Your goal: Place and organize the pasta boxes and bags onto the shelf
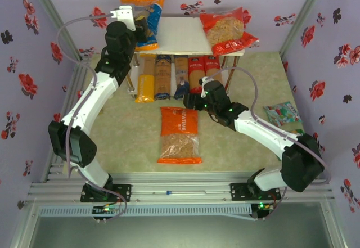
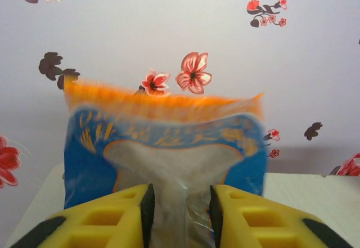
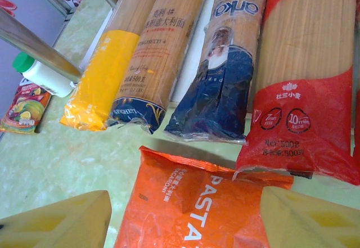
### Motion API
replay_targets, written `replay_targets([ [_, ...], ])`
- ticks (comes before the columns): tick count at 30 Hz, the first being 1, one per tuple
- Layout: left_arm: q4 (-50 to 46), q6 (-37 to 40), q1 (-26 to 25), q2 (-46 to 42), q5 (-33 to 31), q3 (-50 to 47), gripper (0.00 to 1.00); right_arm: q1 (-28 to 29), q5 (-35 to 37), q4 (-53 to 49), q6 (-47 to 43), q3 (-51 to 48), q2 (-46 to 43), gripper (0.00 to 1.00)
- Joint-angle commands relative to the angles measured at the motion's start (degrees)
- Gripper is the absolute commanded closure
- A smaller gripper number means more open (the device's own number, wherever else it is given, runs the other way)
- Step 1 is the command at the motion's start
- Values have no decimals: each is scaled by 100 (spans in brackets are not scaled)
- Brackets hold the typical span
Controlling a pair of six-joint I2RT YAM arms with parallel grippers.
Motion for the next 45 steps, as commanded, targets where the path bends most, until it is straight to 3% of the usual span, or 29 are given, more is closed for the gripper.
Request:
replay_targets([
  [1,360,-95,-42,92,70,-165,63,34,-54,91,-33,127,22,29],
  [4,387,-147,-44,64,71,-301,60,41,-52,88,-35,127,15,29],
  [12,819,-61,-160,-110,246,-839,24,48,-78,51,5,122,31,27],
  [19,1823,555,-190,-451,578,-1348,8,150,7,-203,-24,88,-69,25],
  [26,2626,1538,-199,-1490,186,-1886,4,344,288,-471,-103,-57,-301,22],
  [31,2015,1769,-303,-2745,-136,-2267,5,445,486,-740,-36,-86,-241,21],
  [34,637,1406,-577,-3421,-344,-2543,12,661,732,-962,99,-126,-110,21],
  [37,-100,916,-946,-3929,-623,-3382,13,992,940,-859,389,-389,-32,20],
  [45,-602,-445,-1883,-4573,-822,-5684,15,1886,1287,-294,1268,-828,442,15],
])
